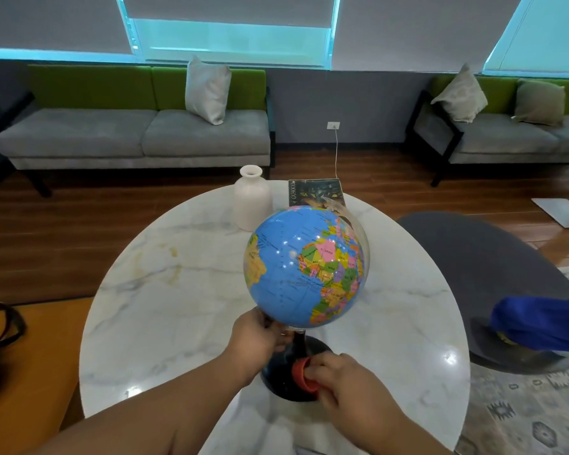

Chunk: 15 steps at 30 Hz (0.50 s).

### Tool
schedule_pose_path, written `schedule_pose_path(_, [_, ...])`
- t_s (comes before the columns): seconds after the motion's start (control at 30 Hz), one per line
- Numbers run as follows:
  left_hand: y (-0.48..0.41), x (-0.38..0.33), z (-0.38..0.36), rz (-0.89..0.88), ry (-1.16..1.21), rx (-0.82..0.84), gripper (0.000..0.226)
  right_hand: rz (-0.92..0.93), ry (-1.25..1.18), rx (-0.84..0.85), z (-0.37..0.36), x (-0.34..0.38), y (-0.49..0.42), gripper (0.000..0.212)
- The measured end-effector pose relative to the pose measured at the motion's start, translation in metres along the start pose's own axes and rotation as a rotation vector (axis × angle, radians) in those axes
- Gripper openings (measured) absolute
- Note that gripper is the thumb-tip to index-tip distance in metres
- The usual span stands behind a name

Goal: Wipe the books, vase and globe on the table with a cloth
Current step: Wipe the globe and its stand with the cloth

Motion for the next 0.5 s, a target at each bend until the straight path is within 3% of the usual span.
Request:
schedule_pose_path(0.13, [0.003, 0.001, -0.002, 0.001, 0.01, -0.038, 0.007, -0.114, 0.087, -0.062, 0.006, -0.026, 0.005, 0.038])
schedule_pose_path(0.33, [0.007, 0.006, -0.009, -0.005, -0.035, -0.081, 0.016, 0.183, 0.203, -0.009, -0.024, 0.043, -0.016, 0.021])
schedule_pose_path(0.43, [0.005, 0.009, -0.009, 0.015, -0.028, -0.085, 0.012, 0.227, 0.142, -0.011, -0.021, 0.033, -0.009, 0.025])
schedule_pose_path(0.5, [0.005, 0.007, -0.008, 0.016, -0.008, -0.083, 0.007, 0.123, 0.106, -0.045, -0.007, 0.009, 0.002, 0.033])
Point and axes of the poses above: each hand's wrist, its own y-axis away from the middle knuckle, its own z-axis out of the back of the hand, x = y × z, the point moved 6 cm from there along -y, towards the middle knuckle, and after that the axes turned 13 degrees about y, right-handed, at the moved point
